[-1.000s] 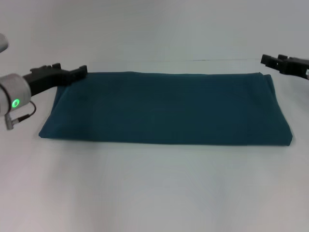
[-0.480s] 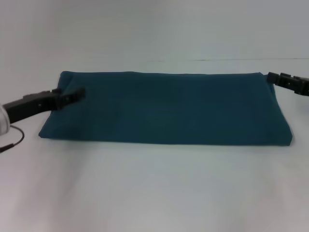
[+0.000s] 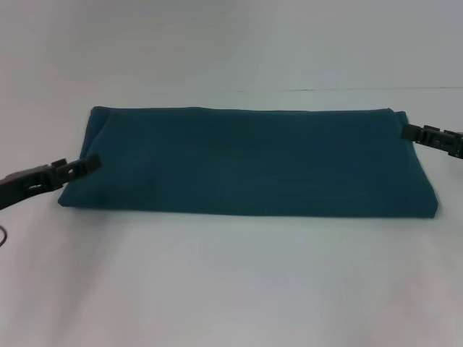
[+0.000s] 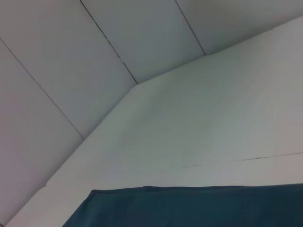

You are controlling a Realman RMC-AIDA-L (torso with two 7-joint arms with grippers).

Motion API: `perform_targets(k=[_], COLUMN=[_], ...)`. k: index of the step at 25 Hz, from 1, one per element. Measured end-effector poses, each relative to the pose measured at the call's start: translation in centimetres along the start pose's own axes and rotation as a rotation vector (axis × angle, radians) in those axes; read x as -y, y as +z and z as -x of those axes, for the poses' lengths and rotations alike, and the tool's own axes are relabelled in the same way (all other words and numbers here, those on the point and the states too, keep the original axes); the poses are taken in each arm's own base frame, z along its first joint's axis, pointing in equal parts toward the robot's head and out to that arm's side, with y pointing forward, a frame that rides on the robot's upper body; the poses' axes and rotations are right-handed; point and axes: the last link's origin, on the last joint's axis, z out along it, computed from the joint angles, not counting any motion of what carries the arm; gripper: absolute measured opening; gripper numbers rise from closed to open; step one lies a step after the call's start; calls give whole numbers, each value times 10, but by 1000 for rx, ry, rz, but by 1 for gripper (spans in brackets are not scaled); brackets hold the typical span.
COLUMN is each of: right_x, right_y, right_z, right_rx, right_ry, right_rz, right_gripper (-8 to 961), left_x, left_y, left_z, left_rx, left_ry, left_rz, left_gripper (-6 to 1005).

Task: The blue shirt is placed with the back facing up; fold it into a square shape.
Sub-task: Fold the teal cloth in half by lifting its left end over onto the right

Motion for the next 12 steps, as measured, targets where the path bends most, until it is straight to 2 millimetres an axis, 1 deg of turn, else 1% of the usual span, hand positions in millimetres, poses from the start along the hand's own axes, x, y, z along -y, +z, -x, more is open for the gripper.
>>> perform_targets(k=[6,12], right_x=[-2,0], right_y=[8,9], right_z=[3,3], right_rx=[-45,-45], right_ry=[5,2], right_rz=[-4,-18], right_gripper=[812,811], left_x=[7,11], left_y=[-12,-14], left_z=[12,21], left_rx=[11,53], left_ry=[-69,-93], left_rz=[-23,-42], left_gripper=[860,859])
